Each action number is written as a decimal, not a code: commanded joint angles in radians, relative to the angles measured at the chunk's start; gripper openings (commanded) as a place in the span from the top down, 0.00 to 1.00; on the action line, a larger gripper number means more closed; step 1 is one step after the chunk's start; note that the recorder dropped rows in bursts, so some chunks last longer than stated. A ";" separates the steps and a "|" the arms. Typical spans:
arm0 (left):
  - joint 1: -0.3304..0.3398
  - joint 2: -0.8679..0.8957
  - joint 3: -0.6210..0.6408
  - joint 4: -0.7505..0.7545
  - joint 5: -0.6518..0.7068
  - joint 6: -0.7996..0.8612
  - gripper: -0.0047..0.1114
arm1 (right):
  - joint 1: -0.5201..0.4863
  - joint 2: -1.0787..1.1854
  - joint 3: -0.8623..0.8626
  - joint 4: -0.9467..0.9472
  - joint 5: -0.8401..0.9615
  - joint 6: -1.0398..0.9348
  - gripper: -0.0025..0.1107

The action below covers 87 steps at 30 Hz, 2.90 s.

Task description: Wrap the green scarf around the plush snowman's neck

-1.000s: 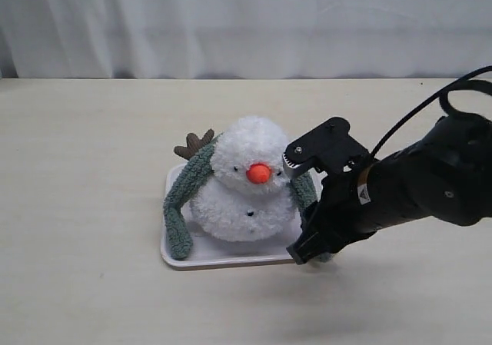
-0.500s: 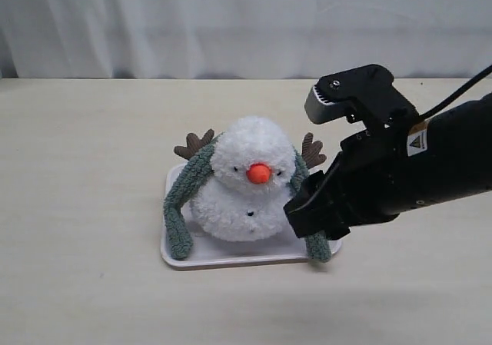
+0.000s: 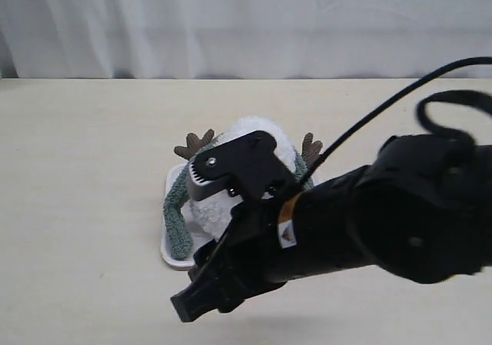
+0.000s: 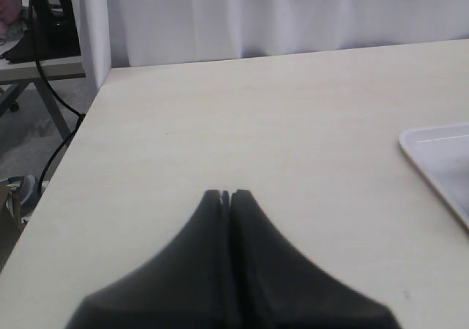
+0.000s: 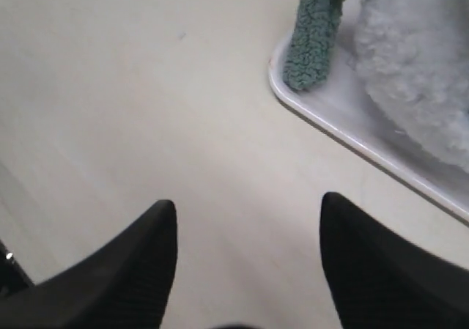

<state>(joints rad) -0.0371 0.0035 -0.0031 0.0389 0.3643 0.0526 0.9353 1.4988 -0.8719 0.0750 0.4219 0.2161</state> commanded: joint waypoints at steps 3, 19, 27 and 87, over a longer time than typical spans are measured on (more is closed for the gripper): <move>0.001 -0.004 0.003 0.001 -0.010 -0.004 0.96 | 0.009 0.186 -0.143 -0.039 -0.024 0.022 0.45; 0.001 -0.004 0.003 0.001 -0.010 -0.004 0.96 | 0.009 0.525 -0.510 -0.452 0.213 0.398 0.45; 0.001 -0.004 0.003 0.001 -0.010 -0.004 0.96 | 0.009 0.589 -0.510 -0.427 0.096 0.408 0.45; 0.001 -0.004 0.003 0.001 -0.010 -0.004 0.96 | 0.009 0.460 -0.512 -0.408 0.720 0.135 0.94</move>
<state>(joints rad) -0.0371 0.0035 -0.0031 0.0389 0.3643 0.0526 0.9439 1.9675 -1.3806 -0.3215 1.1171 0.3578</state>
